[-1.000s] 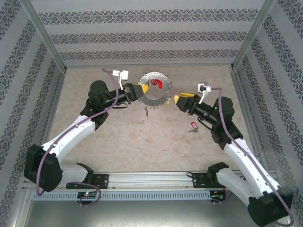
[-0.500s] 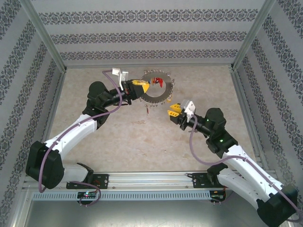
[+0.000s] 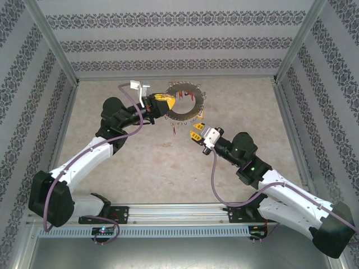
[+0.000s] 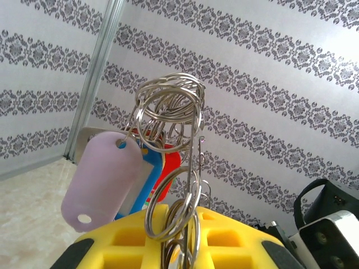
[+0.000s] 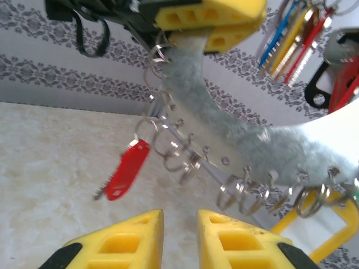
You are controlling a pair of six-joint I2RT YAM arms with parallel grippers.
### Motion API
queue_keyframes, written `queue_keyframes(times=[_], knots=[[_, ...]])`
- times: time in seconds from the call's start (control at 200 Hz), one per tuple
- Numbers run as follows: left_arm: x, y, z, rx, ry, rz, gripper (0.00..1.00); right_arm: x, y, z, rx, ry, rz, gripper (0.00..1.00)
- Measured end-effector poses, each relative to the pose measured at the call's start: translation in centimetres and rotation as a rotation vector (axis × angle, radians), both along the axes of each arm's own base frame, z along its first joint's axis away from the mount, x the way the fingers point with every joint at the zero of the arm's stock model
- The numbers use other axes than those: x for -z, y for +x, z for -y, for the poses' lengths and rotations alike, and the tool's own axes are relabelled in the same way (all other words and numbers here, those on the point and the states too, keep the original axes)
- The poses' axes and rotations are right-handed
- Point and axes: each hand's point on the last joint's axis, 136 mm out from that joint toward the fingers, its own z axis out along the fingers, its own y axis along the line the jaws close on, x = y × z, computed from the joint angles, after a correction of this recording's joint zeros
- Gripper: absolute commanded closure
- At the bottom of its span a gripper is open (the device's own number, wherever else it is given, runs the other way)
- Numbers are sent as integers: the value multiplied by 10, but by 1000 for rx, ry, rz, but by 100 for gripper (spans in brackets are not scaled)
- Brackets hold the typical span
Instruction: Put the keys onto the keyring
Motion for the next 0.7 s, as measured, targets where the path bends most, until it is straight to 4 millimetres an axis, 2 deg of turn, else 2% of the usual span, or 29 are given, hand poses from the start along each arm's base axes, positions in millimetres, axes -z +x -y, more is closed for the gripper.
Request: queue_keyframes(times=[0.215,0.51,0.699], knots=[[-2,-6,-4,-13,0,15,100,-1,2,2,27,1,16,75],[6,-5,-5,-27,23,-6,100,-6,4,3,42,17,32,75],[14,-6,-5,-32,59,-16,100,0,9,8,86,9,23,74]])
